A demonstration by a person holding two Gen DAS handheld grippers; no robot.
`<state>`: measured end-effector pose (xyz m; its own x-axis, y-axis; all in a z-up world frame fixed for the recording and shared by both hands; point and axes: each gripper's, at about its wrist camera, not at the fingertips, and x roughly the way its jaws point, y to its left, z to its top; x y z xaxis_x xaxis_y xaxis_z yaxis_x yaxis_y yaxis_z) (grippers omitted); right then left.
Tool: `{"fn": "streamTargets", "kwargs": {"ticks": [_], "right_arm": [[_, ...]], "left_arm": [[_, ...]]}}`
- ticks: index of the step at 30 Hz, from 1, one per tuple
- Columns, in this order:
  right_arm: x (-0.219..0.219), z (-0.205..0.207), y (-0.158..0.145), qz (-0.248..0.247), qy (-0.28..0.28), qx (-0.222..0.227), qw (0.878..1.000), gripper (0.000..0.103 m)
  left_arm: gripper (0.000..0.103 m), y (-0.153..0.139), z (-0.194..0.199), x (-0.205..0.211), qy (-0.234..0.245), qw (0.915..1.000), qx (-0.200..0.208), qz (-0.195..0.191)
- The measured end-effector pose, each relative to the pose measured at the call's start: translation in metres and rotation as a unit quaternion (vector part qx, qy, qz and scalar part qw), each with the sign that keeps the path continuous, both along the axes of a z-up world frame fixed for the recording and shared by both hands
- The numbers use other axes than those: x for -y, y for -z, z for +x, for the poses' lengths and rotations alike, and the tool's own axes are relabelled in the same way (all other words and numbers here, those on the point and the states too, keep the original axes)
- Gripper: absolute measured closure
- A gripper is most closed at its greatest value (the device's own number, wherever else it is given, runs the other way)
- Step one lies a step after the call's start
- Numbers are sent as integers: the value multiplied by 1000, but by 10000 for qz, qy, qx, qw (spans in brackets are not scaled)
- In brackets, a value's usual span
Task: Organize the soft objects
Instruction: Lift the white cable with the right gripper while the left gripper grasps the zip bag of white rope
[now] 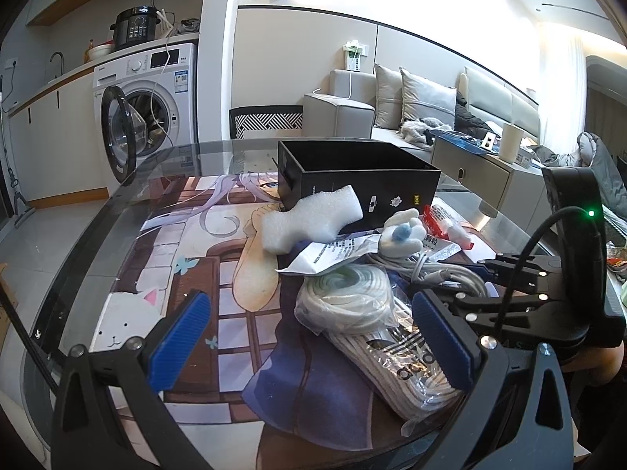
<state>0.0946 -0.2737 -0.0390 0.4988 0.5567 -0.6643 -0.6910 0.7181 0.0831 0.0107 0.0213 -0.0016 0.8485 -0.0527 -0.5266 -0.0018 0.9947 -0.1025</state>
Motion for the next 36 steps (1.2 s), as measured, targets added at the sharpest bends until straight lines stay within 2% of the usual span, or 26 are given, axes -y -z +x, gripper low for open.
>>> {"fn": "streamTargets", "kwargs": {"ticks": [2, 14, 29, 32, 33, 34, 36], "right_arm": [[1, -4, -3, 33, -63, 89, 9999, 79], [28, -26, -32, 581, -165, 482, 9970, 79], [36, -30, -40, 732, -92, 613, 9954, 79], [36, -29, -40, 728, -79, 612, 9954, 79], [36, -29, -40, 725, -74, 614, 9954, 79], [36, -29, -40, 726, -70, 611, 9955, 79], [36, -29, -40, 723, -72, 619, 9954, 79]], "left_arm": [[0, 0, 1, -1, 2, 10000, -6, -3], [0, 2, 3, 0, 106, 9999, -117, -61], [2, 14, 39, 5, 308, 9970, -694, -120], [14, 15, 45, 5, 426, 9958, -775, -256], [23, 15, 46, 4, 444, 9953, -809, -286], [37, 17, 48, 4, 477, 9947, -850, -321], [49, 19, 49, 5, 582, 9931, -931, -418]]}}
